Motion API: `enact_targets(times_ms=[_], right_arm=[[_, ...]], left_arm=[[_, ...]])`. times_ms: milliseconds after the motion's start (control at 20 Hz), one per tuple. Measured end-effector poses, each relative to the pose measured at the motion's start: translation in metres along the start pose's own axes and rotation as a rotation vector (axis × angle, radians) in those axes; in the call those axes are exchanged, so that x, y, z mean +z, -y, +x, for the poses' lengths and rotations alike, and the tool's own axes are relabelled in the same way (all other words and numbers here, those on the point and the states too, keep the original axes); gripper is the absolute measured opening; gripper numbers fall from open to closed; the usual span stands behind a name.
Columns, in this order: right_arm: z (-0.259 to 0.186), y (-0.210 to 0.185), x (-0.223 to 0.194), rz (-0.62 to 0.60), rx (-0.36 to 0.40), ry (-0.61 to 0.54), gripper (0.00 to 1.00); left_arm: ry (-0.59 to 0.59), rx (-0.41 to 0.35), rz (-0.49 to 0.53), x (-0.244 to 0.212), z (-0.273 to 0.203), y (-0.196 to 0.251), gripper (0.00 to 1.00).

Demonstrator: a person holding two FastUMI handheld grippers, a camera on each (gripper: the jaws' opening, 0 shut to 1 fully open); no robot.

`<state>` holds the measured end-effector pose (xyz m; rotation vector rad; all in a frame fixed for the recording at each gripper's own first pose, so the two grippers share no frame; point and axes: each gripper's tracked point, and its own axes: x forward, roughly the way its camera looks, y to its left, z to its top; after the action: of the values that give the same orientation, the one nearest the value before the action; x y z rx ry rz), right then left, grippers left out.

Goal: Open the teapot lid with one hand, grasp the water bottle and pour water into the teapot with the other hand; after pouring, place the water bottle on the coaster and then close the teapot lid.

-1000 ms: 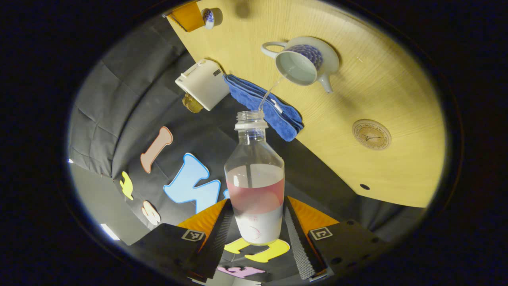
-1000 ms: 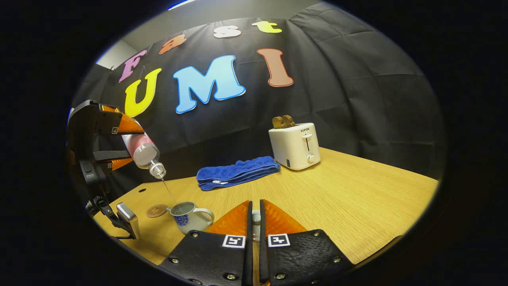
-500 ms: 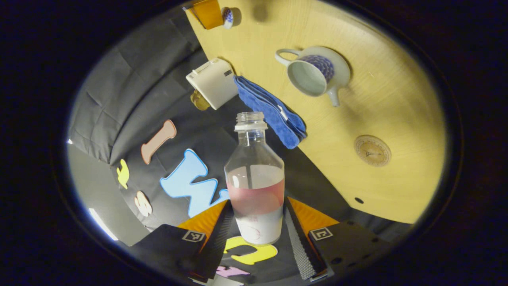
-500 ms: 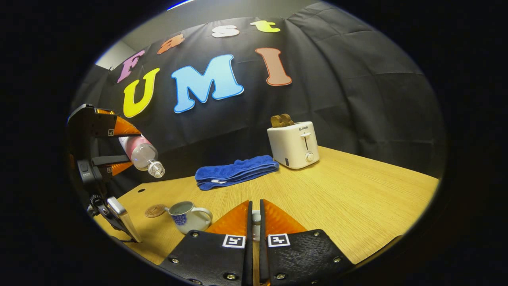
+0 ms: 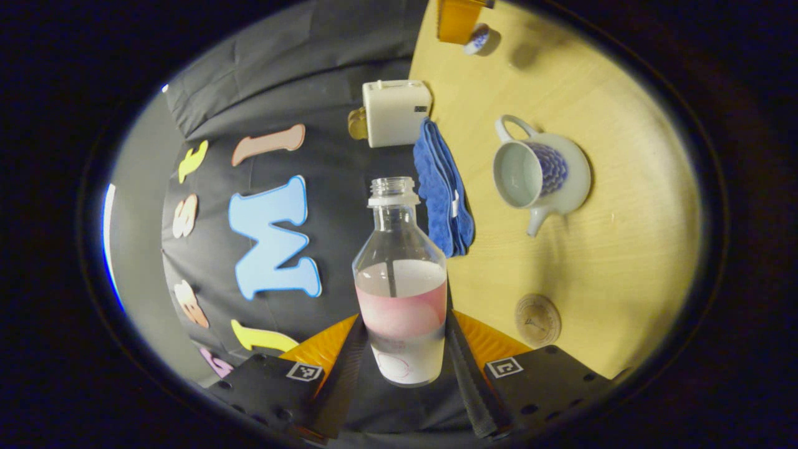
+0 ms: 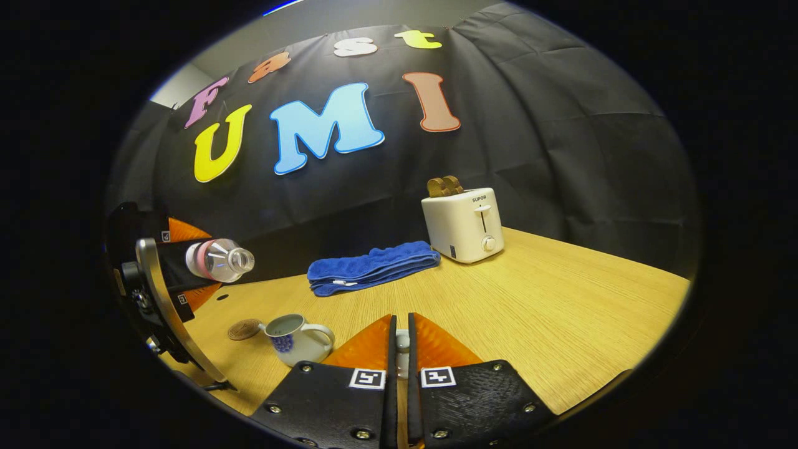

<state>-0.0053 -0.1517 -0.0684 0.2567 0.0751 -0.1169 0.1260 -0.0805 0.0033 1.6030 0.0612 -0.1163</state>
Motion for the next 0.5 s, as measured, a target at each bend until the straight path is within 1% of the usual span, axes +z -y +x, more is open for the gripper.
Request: enact_targets(times_ms=[100, 200, 350, 450, 500], right_arm=[[0.0, 0.001, 0.002, -0.002, -0.006, 0.008, 0.06], [0.001, 0.005, 0.005, -0.007, -0.02, 0.019, 0.06], [0.002, 0.007, 0.003, -0.009, -0.033, 0.02, 0.06], [0.002, 0.005, 0.004, -0.014, -0.03, 0.024, 0.06], [0.003, 0.004, 0.004, -0.019, -0.029, 0.024, 0.06]], left_arm=[[0.011, 0.007, -0.154, -0.005, 0.003, 0.005, 0.87], [0.008, 0.039, -0.296, -0.016, 0.001, 0.006, 0.87], [-0.001, 0.063, -0.525, -0.035, 0.003, 0.012, 0.86], [0.005, 0.058, -0.689, -0.045, 0.009, 0.018, 0.86], [-0.003, 0.063, -0.755, -0.053, 0.011, 0.018, 0.86]])
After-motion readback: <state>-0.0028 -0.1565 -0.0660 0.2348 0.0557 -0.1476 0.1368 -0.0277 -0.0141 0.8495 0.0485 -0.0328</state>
